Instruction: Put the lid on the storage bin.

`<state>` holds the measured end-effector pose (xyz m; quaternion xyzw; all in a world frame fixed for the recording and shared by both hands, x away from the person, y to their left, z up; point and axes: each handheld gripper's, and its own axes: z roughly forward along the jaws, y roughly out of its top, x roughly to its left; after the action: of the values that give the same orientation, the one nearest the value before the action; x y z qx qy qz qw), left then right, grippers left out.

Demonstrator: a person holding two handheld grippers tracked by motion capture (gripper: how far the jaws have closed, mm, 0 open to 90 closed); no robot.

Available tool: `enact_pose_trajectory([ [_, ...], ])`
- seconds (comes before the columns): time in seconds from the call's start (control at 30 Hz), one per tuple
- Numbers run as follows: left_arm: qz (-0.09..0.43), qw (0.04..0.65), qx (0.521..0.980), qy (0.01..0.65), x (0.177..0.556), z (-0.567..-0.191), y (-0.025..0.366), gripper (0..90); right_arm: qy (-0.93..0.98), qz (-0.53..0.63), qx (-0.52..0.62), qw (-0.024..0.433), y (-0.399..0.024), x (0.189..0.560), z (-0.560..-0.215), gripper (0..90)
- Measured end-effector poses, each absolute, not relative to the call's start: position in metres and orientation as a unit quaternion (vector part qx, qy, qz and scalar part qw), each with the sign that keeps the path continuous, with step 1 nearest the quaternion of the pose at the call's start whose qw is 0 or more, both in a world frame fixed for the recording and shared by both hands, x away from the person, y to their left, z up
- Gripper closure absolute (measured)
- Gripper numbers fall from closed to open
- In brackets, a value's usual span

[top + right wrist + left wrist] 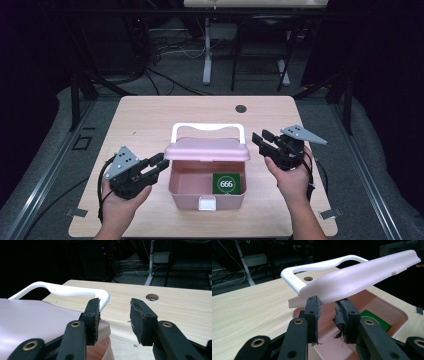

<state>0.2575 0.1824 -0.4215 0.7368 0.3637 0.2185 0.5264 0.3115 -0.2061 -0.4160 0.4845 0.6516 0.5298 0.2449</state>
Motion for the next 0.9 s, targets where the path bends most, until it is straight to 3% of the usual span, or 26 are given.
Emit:
enact_pose_trajectory([
  [0.9, 0.185, 0.507, 0.755, 0.372, 0.238, -0.458, 0.187, 71.0, 0.654, 0.525, 0.489, 0.241, -0.205, 0.314, -0.421, 58.1],
])
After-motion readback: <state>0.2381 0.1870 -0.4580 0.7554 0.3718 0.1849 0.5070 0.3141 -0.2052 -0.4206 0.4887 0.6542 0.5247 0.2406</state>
